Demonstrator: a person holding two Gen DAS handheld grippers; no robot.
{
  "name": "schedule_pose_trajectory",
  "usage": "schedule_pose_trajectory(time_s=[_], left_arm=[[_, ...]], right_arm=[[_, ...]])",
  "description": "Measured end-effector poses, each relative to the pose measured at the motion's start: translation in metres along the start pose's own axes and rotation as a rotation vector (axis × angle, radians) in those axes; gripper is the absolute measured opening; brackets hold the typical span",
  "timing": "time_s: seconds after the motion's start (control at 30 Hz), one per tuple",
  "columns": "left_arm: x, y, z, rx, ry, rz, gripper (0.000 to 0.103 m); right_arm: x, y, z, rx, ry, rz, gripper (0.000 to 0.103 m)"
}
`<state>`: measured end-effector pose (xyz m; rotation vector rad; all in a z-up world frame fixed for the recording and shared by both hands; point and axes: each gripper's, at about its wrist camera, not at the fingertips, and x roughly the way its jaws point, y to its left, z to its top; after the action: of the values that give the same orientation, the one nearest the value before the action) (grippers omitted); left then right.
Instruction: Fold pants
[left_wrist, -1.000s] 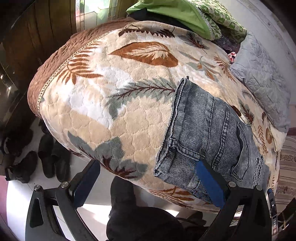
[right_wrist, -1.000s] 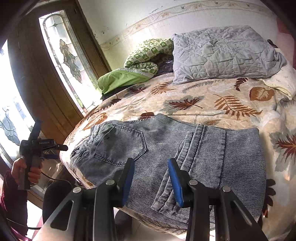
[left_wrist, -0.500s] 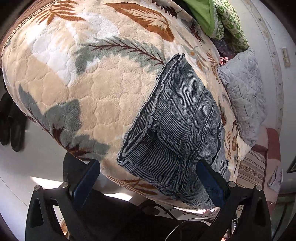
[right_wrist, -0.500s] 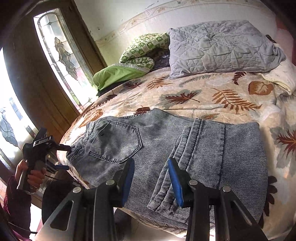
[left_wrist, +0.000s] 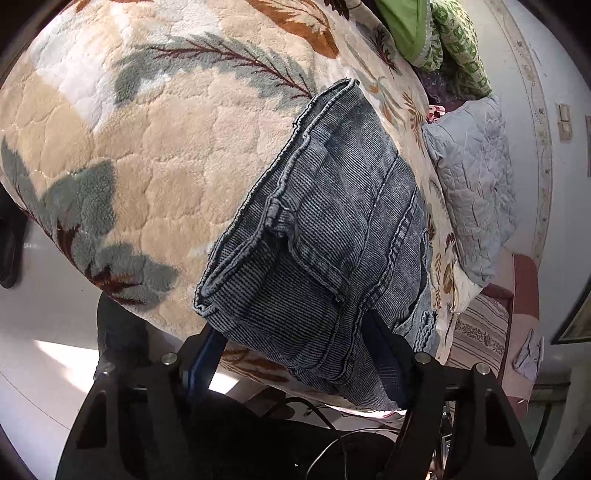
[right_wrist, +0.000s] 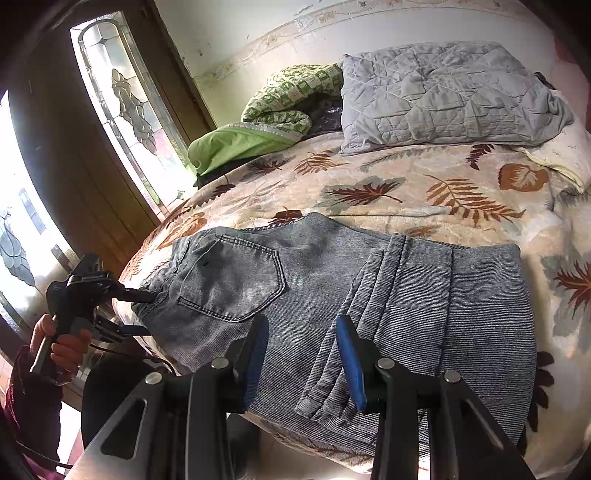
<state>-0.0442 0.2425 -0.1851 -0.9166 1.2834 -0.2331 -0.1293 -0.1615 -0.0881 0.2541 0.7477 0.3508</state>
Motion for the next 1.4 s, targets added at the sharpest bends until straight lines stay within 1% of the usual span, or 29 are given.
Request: schedule_pose_trajectory(time_s=[0.2,0.3,0.43,0.6,0.67,0.73,0.8,0.9,0.97,1.07,1.17,1.23,1.33,1.4], left_arm=[[0.001,0.004,0.007,-0.016,-0.042,-0.044,0.063],[-0.003,0.009,0.006,-0.011,-0.072,-0.063,0.050],[-0.001,0.008,0.007,0.002,-0.079,-0.061,0.050],[-0.004,0.015,0.008,-0.031,-0.083,-0.087,0.051],[-0.005,0.015,0.007,-0.020,-0.094,-0.085,0.051],[-0.005,0.012,0.005,0.002,-0.110,-0.066,0.049],[-0.006,0.009,0.004,0.019,-0.121,-0.047,0.040],[-0.010,0.006,0.002,0.036,-0.144,-0.045,0.030],[-0.010,-0.001,0.000,0.070,-0.154,-0.007,0.028],[-0.013,-0.015,-0.004,0.132,-0.188,0.032,0.023],[-0.020,-0.030,-0.010,0.212,-0.229,0.051,0.020],[-0.026,-0.043,-0.016,0.287,-0.263,0.057,0.019],[-0.032,-0.064,-0.024,0.377,-0.298,0.077,0.018],[-0.036,-0.074,-0.027,0.421,-0.312,0.079,0.018]], right_arm=[[0.002,0.001,-0.001,-0.005,0.005,-0.002,0.041],[0.003,0.002,-0.001,-0.007,0.010,-0.004,0.041],[0.006,0.003,-0.002,-0.014,0.018,-0.005,0.041],[0.007,0.004,-0.002,-0.013,0.023,-0.008,0.041],[0.007,0.004,-0.002,-0.014,0.024,-0.009,0.041],[0.008,0.004,-0.002,-0.015,0.025,-0.011,0.041],[0.008,0.004,-0.002,-0.016,0.025,-0.013,0.041],[0.008,0.002,-0.003,-0.013,0.026,-0.018,0.041],[0.008,0.001,-0.003,-0.008,0.026,-0.019,0.041],[0.008,0.002,-0.003,-0.010,0.028,-0.023,0.041],[0.009,0.002,-0.004,-0.016,0.034,-0.028,0.041],[0.011,0.002,-0.005,-0.012,0.035,-0.026,0.041],[0.017,0.000,-0.001,0.028,0.049,0.039,0.041],[0.026,0.004,0.005,0.041,0.066,0.065,0.039]])
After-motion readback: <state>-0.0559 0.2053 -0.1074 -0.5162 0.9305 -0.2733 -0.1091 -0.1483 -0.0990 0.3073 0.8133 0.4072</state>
